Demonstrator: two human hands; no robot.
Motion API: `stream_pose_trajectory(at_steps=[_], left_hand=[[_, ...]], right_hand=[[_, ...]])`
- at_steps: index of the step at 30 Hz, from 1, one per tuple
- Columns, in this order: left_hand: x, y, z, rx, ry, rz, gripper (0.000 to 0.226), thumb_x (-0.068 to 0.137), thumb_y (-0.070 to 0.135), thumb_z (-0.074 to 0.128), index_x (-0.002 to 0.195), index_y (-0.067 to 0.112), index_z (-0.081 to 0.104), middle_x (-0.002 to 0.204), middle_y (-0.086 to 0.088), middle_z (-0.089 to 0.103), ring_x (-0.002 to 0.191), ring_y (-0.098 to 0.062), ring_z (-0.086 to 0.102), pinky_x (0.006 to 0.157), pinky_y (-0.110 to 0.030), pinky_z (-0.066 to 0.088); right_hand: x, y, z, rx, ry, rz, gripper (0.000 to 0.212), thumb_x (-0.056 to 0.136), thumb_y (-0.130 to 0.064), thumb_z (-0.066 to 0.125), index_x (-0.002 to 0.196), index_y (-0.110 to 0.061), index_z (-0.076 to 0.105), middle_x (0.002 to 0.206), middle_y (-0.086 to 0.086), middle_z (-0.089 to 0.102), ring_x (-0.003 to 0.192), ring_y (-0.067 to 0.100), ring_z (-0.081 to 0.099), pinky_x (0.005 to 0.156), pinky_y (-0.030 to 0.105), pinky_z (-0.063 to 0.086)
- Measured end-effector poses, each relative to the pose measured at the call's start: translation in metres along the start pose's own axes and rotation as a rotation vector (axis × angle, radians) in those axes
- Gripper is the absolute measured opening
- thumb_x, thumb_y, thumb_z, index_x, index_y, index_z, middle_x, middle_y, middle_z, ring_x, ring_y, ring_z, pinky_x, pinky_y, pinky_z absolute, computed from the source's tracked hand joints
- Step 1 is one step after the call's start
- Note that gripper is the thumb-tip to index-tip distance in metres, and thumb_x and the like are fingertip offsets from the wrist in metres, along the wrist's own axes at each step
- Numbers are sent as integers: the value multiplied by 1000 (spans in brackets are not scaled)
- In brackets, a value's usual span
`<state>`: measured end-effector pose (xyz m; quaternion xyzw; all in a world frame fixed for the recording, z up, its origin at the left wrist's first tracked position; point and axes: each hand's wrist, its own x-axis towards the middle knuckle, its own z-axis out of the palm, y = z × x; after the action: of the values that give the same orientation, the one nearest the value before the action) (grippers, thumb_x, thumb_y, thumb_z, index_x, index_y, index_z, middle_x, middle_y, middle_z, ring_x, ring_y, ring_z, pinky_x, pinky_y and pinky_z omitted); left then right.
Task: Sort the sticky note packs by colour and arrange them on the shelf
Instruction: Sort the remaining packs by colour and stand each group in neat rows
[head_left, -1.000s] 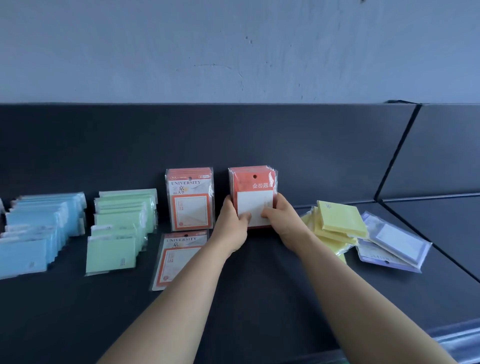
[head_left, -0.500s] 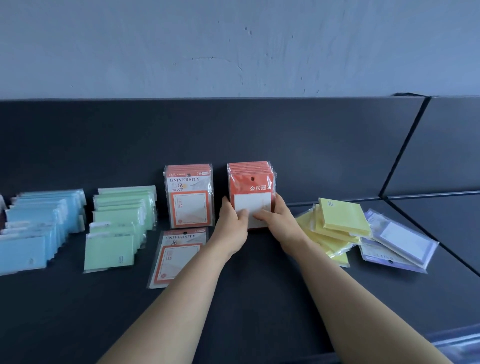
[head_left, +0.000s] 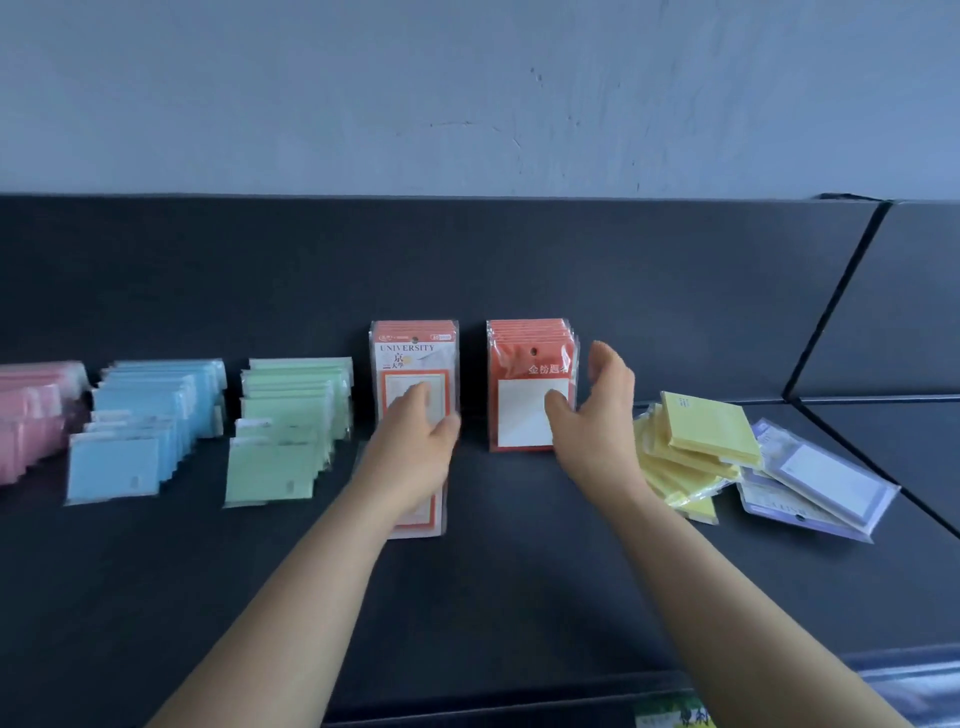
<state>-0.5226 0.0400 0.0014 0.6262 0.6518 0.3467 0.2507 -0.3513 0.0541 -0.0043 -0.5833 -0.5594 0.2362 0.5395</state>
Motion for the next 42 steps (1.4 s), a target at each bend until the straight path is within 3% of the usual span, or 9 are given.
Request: stream_pose_trajectory(at_steps=[5, 7, 9, 12, 17, 22, 28, 33, 42], left_hand=[[-26, -44, -26, -67, 19, -255, 26, 98, 24, 47, 119, 9, 52, 117, 0, 59, 99, -23, 59, 69, -31, 46], [-29, -52, -29, -151, 23, -303, 14, 95, 19, 50, 104, 9, 56, 104, -6, 63, 88, -23, 61, 64, -31, 47], [-30, -54, -35, -227, 55, -332, 6, 91, 9, 55, 87, 8, 59, 92, -10, 66, 77, -24, 61, 60, -28, 43], [-33, -60, -41, -290, 72, -370, 11, 83, -2, 60, 78, 8, 57, 86, -10, 66, 77, -26, 63, 65, -29, 44], [-46, -73, -34, -400, 28, -376, 43, 72, -10, 69, 109, 10, 58, 101, -4, 69, 88, -19, 68, 78, -36, 58], [-41, -66, -31, -570, 104, -281, 49, 76, -8, 71, 117, 14, 55, 105, 1, 70, 91, -16, 69, 81, -39, 58], [-11, -52, -30, -410, 172, -102, 40, 82, -1, 68, 108, 23, 51, 107, 6, 67, 90, -9, 64, 71, -24, 53], [17, -62, -23, -198, 190, -36, 39, 88, 5, 63, 123, 21, 56, 113, 2, 66, 96, -15, 61, 78, -27, 51], [34, -83, -2, 1, 188, -51, 38, 87, 1, 61, 121, 17, 54, 109, -1, 62, 92, -16, 58, 73, -24, 41]], right_hand=[[-34, -14, 31, -5, -439, 241, 32, 89, -10, 58, 120, -14, 50, 111, 3, 59, 89, 13, 58, 57, 16, 42], [-42, -12, 49, 20, -603, 344, 10, 85, -5, 61, 90, -11, 55, 87, 10, 59, 79, 21, 60, 63, 29, 47], [-41, -7, 62, 102, -610, 402, 19, 79, 3, 61, 73, -10, 47, 79, 14, 53, 83, 24, 65, 80, 49, 57], [-40, -4, 66, 195, -573, 453, 31, 77, 9, 60, 64, -11, 40, 76, 15, 51, 86, 26, 68, 83, 41, 58], [-53, 0, 63, 187, -592, 441, 18, 61, 5, 69, 69, -5, 56, 77, 14, 55, 75, 25, 57, 74, 35, 49], [-54, -8, 58, 217, -584, 371, 42, 78, 2, 72, 117, -10, 60, 103, 7, 70, 88, 17, 69, 71, 23, 54], [-31, -13, 71, -28, -420, 214, 34, 76, -5, 77, 106, -7, 60, 94, 8, 68, 85, 22, 67, 77, 33, 57], [-16, -9, 89, -137, -278, 100, 26, 84, -10, 70, 105, -15, 56, 93, 0, 64, 80, 14, 60, 58, 18, 46], [-10, 9, 101, -308, -286, -11, 54, 85, -14, 66, 133, -16, 42, 120, 3, 55, 106, 20, 57, 89, 33, 50]])
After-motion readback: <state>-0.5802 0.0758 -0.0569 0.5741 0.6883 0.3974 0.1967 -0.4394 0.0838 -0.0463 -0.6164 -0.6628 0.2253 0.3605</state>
